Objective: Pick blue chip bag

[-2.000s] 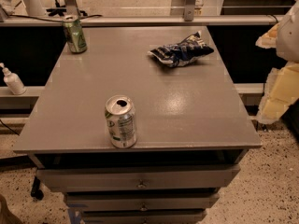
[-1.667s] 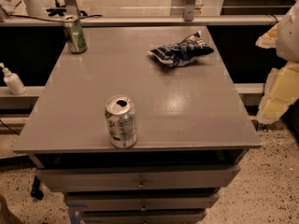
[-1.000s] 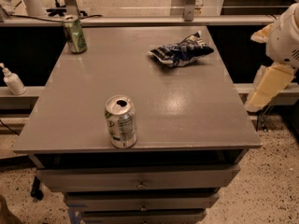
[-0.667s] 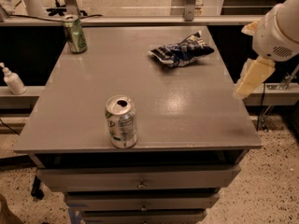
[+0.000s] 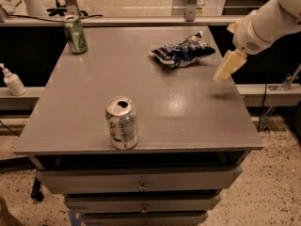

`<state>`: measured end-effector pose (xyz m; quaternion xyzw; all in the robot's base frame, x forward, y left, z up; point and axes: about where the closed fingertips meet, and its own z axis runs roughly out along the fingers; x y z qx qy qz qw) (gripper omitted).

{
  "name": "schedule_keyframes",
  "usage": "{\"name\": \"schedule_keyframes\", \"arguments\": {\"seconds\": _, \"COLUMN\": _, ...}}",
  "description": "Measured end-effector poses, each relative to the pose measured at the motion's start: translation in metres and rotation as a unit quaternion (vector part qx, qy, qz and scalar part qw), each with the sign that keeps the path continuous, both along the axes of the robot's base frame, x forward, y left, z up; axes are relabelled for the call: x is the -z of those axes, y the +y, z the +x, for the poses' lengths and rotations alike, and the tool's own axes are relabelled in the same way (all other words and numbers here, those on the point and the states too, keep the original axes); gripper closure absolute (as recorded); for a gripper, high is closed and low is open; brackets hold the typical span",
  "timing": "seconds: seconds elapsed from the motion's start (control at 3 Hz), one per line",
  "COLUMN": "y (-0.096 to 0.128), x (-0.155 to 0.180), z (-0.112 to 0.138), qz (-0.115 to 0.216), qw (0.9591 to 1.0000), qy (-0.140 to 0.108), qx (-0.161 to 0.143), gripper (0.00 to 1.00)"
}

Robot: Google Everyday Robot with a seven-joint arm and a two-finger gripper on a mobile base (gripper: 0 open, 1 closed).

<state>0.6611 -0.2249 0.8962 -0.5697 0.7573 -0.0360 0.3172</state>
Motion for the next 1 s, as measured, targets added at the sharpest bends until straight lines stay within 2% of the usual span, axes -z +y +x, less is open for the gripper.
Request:
{"name": "schedule_keyframes", "arguments": {"seconds": 0.33, "y": 0.006, "x": 0.013, "z": 0.047, "qz": 0.054, "qw": 0.9984, "qy": 0.003, "qx": 0.013, "gripper": 0.0}}
{"name": "schedule_keyframes", "arguments": {"seconds": 0.67, "y": 0.015, "x": 0.017, "z": 0.082, "qz": 0.108, "qw": 0.9938, "qy": 0.0, "qx": 0.026, "gripper": 0.0}}
{"name": "schedule_keyframes", "arguments": {"seconds": 1.0, "y": 0.029, "x": 0.019, "z": 0.103, "qz": 0.15, "qw": 0.9881, "qy": 0.002, "qx": 0.035, "gripper": 0.17}}
